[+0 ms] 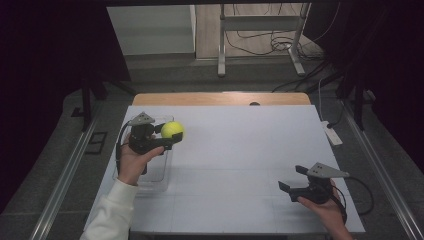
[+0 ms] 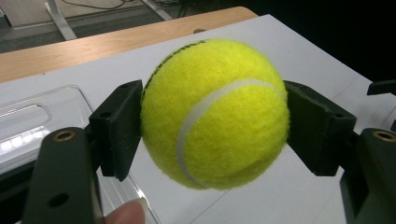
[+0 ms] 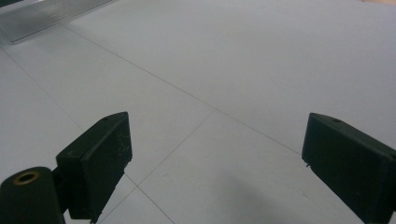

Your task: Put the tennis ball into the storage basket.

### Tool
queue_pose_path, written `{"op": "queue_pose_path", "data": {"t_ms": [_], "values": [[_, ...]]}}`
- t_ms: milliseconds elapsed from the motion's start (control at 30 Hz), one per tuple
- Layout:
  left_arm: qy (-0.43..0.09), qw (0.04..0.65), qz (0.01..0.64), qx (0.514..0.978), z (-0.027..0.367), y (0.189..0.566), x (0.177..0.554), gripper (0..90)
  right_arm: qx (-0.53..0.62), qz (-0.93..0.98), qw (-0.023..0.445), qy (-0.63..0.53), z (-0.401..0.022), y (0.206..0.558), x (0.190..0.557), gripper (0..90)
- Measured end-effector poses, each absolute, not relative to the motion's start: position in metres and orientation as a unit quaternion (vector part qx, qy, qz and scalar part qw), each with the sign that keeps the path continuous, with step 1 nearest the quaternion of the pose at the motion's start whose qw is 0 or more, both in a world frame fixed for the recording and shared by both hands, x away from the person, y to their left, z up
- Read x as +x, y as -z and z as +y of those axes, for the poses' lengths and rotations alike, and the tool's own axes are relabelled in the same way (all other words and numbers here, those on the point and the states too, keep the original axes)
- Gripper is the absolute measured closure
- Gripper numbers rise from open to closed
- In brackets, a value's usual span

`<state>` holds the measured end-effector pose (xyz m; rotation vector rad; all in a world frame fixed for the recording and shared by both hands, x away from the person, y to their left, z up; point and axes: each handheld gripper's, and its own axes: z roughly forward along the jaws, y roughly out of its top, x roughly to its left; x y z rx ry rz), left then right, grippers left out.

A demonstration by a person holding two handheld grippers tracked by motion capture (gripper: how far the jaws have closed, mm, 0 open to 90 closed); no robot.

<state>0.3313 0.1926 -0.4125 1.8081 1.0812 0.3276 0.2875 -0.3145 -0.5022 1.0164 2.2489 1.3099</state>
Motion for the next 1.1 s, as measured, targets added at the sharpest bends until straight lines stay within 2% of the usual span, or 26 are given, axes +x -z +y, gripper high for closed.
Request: {"op": "queue_pose_path", "data": {"t_ms": [1100], "values": [[-0.157, 0.492, 0.475, 0.713, 0.221, 0.411, 0.342, 27.0, 0.361, 0.792, 0.175, -0.460, -0.315, 0.502, 0.288, 8.7]]}}
